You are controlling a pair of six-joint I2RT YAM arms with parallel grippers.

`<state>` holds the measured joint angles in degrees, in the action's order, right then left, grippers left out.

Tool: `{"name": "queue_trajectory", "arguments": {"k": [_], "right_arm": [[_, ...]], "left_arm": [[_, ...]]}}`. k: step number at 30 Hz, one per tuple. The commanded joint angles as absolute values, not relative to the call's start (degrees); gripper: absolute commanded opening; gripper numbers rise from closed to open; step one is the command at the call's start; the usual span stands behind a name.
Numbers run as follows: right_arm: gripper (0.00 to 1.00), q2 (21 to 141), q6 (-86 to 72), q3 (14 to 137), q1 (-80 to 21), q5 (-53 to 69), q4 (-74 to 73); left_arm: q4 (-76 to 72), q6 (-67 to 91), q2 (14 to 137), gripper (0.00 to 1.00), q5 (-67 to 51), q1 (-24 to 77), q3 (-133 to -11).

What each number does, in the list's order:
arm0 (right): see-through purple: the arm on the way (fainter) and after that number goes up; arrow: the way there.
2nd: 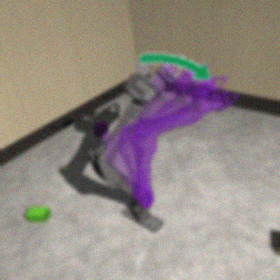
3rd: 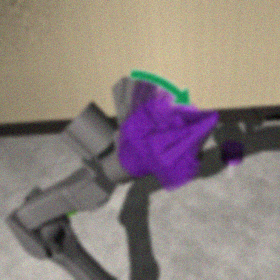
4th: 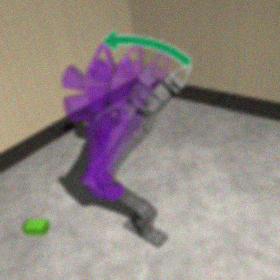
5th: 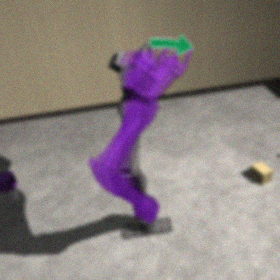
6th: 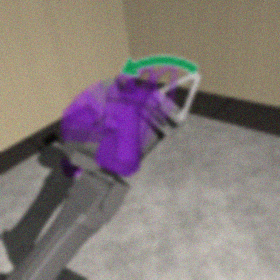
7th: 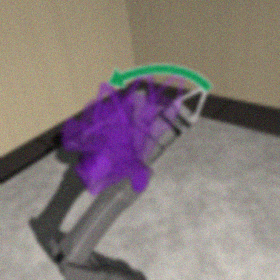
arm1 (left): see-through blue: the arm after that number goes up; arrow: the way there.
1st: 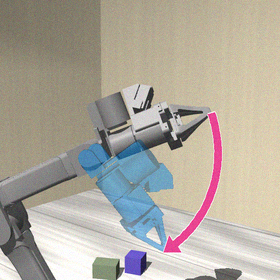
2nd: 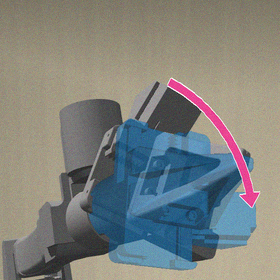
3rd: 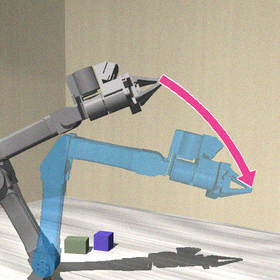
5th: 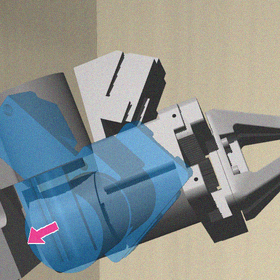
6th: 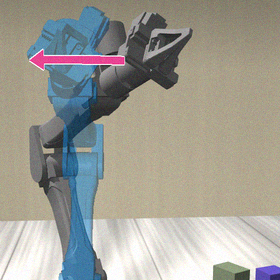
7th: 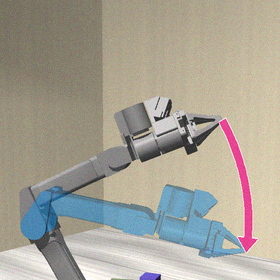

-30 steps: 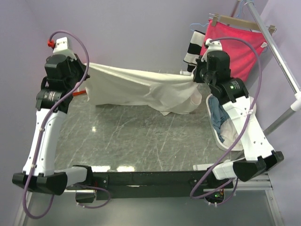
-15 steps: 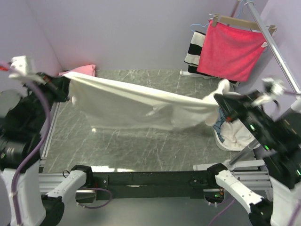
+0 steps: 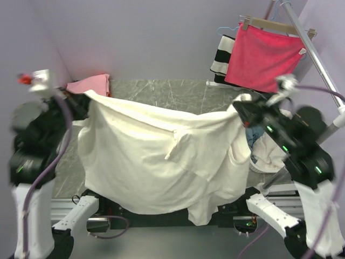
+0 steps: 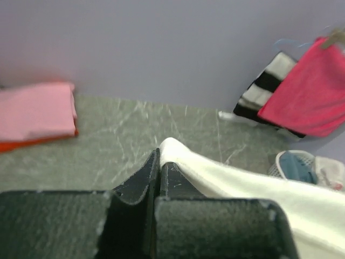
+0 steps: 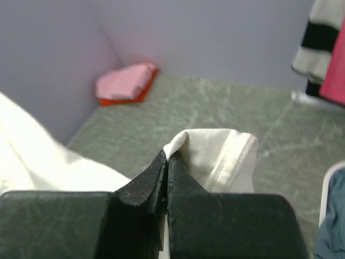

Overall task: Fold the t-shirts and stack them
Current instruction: Flatten the tshirt out

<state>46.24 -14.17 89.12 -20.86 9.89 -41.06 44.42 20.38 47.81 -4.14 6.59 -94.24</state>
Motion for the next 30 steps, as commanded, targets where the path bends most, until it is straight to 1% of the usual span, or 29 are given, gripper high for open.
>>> {"name": "queue_trajectory", "arguments": {"k": [1,3,4,6,7,8,9,10,12,13,15,19,20,21,22,23,24,25,26,27,28,29,30], "right_arm": [[0.00,57.80,-15.64,79.40,-20.74,0.63,-32.64],[0.00,61.94,-16.87,76.91,-20.74,-1.74,-30.07],[0.00,66.57,-17.22,75.08,-20.66,-3.41,-28.75],[0.00,72.13,-17.84,74.79,-20.57,-6.84,-26.72],[0.00,77.99,-18.19,75.14,-20.22,-7.64,-25.15],[0.00,81.18,-18.63,76.02,-19.87,-7.56,-25.22],[0.00,87.21,-18.89,78.20,-19.60,-7.99,-25.14],[0.00,90.23,-19.07,79.61,-19.25,-8.17,-24.44],[0.00,97.77,-20.12,83.47,-18.64,-9.40,-24.35],[0.00,100.00,-20.21,85.06,-18.28,-9.14,-24.17],[0.00,105.87,-20.83,90.23,-17.32,-10.88,-25.05],[0.00,114.94,-20.48,100.35,-14.77,-10.64,-26.28],[0.20,116.53,-19.17,101.94,-13.81,-9.59,-25.67],[0.29,119.24,-19.07,104.91,-13.36,-9.15,-25.32],[0.36,120.40,-18.99,106.77,-12.75,-8.53,-26.27],[0.59,121.11,-18.64,108.18,-12.22,-8.00,-26.54],[0.71,120.85,-18.72,108.72,-11.26,-7.91,-26.28],[0.80,120.24,-18.63,108.55,-10.82,-7.04,-25.93],[0.92,119.45,-18.20,107.94,-10.55,-6.60,-25.75],[0.98,117.53,-18.02,106.02,-10.37,-6.50,-25.49],[1.00,116.64,-18.10,105.30,-10.37,-5.81,-26.45],[1.00,115.85,-18.80,104.60,-10.37,-4.32,-27.24],[1.00,114.10,-19.16,101.89,-10.37,-2.65,-27.86]], "left_arm": [[29.15,26.27,53.26,0.01,-1.50,6.15,-76.50],[24.28,29.16,55.71,0.01,-0.18,6.15,-68.78],[21.21,30.14,57.11,0.01,2.61,6.15,-67.16],[18.30,31.28,62.73,0.01,3.51,6.15,-65.14],[16.98,31.55,64.93,0.01,4.04,6.15,-64.95],[13.92,31.73,69.82,0.01,4.13,6.15,-65.30],[12.58,31.21,72.48,0.01,4.13,6.15,-65.74],[11.79,31.03,78.25,0.01,5.00,6.15,-66.53],[12.04,30.07,84.08,0.01,5.80,6.15,-70.91],[12.13,29.45,88.90,0.01,6.41,6.15,-72.41],[11.34,27.96,93.23,0.01,7.82,6.15,-75.75],[11.77,25.84,105.17,0.01,7.38,6.15,-81.73],[12.13,25.40,106.94,0.05,7.03,6.15,-83.74],[12.65,25.31,108.35,0.13,7.21,6.15,-84.54],[12.40,25.40,110.02,0.20,7.73,6.15,-84.99],[12.04,25.31,110.30,0.34,8.17,6.24,-84.29],[11.17,25.14,109.95,0.61,9.57,6.15,-83.42],[9.68,24.88,108.21,0.71,10.36,6.24,-82.45],[8.62,24.79,106.98,0.79,11.59,6.24,-79.74],[7.66,24.61,105.66,0.91,13.08,6.24,-78.32],[6.08,24.26,103.21,0.97,13.53,6.24,-77.01],[5.98,23.74,102.14,0.99,13.88,6.24,-75.17],[6.41,23.99,101.35,0.99,14.41,6.24,-74.80]]}}
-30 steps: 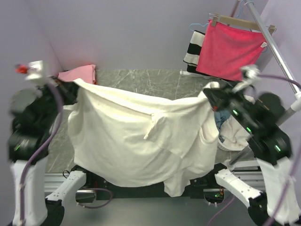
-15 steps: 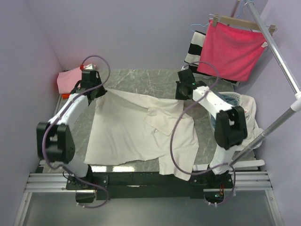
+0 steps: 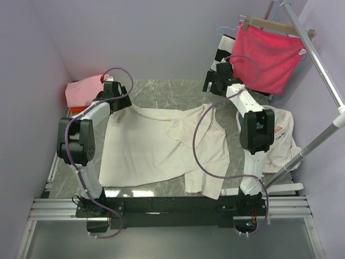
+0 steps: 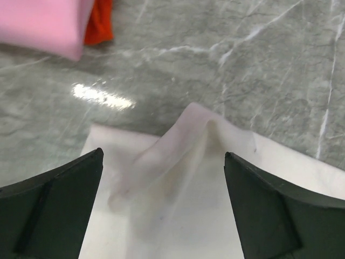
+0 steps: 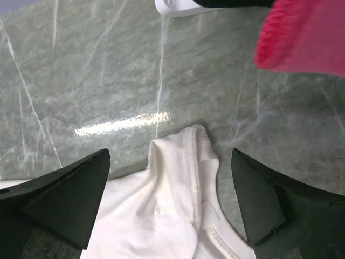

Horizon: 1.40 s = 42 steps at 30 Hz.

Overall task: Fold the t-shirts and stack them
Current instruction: Flatten the tshirt out, then fold the tshirt

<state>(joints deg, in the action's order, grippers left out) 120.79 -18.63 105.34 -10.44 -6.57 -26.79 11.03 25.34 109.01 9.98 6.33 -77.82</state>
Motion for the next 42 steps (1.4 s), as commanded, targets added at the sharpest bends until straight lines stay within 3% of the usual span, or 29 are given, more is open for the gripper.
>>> {"name": "queue_trajectory", "arguments": {"k": [1,7,16,23,29,35,41,42], "right_arm": [[1.00,112.78,-19.68,99.78,-10.55,-0.90,-28.47],[1.00,100.47,-23.11,79.64,-10.64,7.99,-23.38],[0.98,97.30,-25.40,70.32,-10.72,15.55,-21.98],[0.95,97.91,-23.82,68.55,-10.72,16.35,-21.62],[0.89,99.84,-22.94,69.35,-10.55,16.00,-22.41],[0.82,100.98,-23.55,69.26,-10.37,16.26,-23.38],[0.79,103.79,-23.99,69.08,-10.02,18.45,-23.29],[0.77,104.32,-24.26,69.17,-10.02,19.59,-22.86]], "left_arm": [[7.29,24.17,100.12,0.99,15.02,6.24,-74.62],[12.83,24.70,95.20,0.99,15.82,6.77,-70.94],[9.59,27.51,96.15,0.99,9.94,5.63,-63.20],[-2.45,23.65,98.43,0.99,3.96,2.55,-59.41],[-3.95,19.78,102.22,0.79,4.13,1.67,-61.87],[-4.22,18.20,103.62,0.52,2.73,1.67,-64.07],[-1.41,17.23,106.78,0.01,2.37,1.67,-67.85],[-0.36,17.05,106.96,0.01,2.72,1.67,-68.90]]}}
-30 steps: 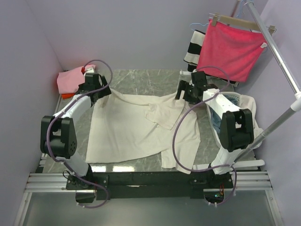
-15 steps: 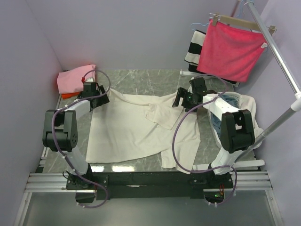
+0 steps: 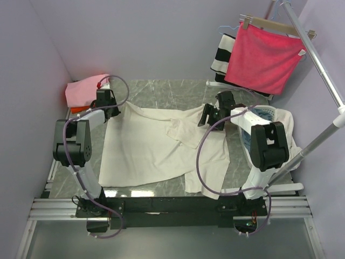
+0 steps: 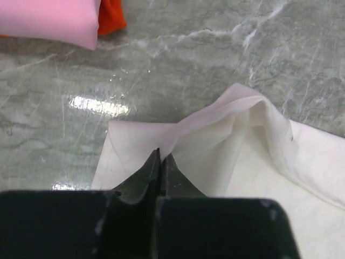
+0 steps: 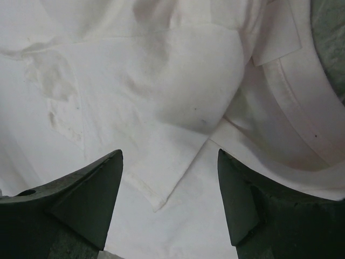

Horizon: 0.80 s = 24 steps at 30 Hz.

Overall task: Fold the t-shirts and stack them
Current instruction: Fold the tshirt

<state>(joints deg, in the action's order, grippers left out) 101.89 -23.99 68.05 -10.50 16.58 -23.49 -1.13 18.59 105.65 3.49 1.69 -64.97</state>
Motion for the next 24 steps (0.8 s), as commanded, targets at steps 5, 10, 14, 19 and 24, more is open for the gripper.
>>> {"name": "queue_trajectory", "arguments": {"k": [5,10,14,19,24], "right_arm": [[0.72,107.48,-24.79,69.52,-10.02,20.92,-21.18],[0.52,108.81,-24.70,70.84,-10.02,22.76,-19.61],[0.03,106.44,-24.43,71.98,-10.02,22.07,-19.51],[0.00,103.54,-23.12,77.50,-9.67,15.57,-23.63],[0.00,104.24,-22.94,83.57,-6.77,14.41,-26.45]], "left_arm": [[1.76,15.12,106.70,0.01,3.78,1.67,-70.84],[2.63,13.63,106.35,0.01,4.92,1.67,-71.72],[5.26,11.34,105.12,0.01,7.90,1.58,-73.30],[8.17,5.63,103.98,0.01,13.88,1.06,-77.34],[8.18,1.51,104.41,0.01,18.27,0.09,-80.24]]}}
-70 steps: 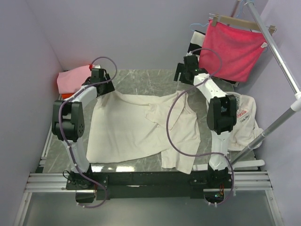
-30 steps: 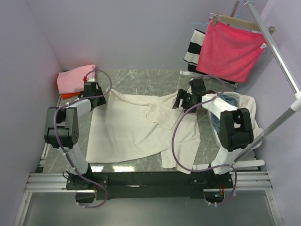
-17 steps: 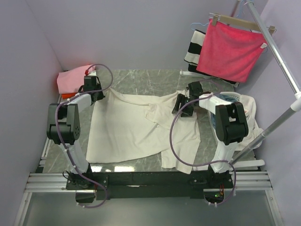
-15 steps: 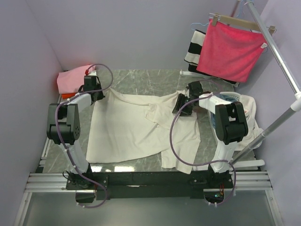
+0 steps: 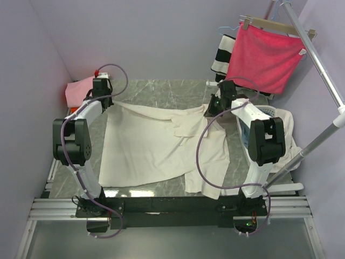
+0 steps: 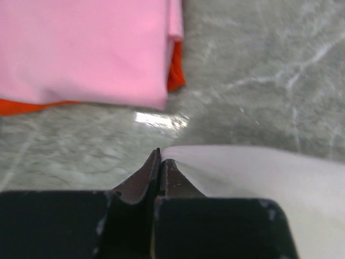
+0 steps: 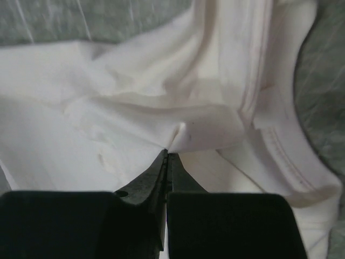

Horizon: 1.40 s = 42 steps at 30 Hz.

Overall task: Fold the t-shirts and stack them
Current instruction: Fold the tshirt

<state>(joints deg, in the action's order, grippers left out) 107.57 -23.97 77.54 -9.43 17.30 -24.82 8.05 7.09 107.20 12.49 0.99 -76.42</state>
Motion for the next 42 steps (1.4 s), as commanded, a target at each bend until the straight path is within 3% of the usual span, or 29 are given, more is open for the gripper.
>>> {"name": "queue_trajectory", "arguments": {"k": [1,4,11,17,27,42], "right_arm": [[0.00,104.24,-22.94,84.11,-6.16,14.50,-26.72],[0.00,104.67,-23.82,86.30,-3.43,16.69,-26.37],[0.00,111.26,-25.84,94.65,-0.26,25.92,-27.50],[0.00,111.10,-26.98,95.36,1.76,35.14,-27.32],[0.00,98.98,-28.65,81.23,1.58,35.77,-26.01],[0.00,87.98,-29.18,67.59,1.58,26.02,-26.98]], "left_arm": [[7.91,0.62,104.59,0.01,19.50,0.09,-80.59],[7.47,-3.42,105.64,0.01,23.37,-1.67,-82.61],[13.44,-3.25,111.44,0.01,19.51,-2.81,-90.43],[15.55,-0.36,109.17,0.01,17.22,-0.54,-88.07],[26.62,7.46,103.19,0.01,26.97,10.54,-83.15],[36.91,18.81,93.69,0.01,35.77,9.85,-69.09]]}}
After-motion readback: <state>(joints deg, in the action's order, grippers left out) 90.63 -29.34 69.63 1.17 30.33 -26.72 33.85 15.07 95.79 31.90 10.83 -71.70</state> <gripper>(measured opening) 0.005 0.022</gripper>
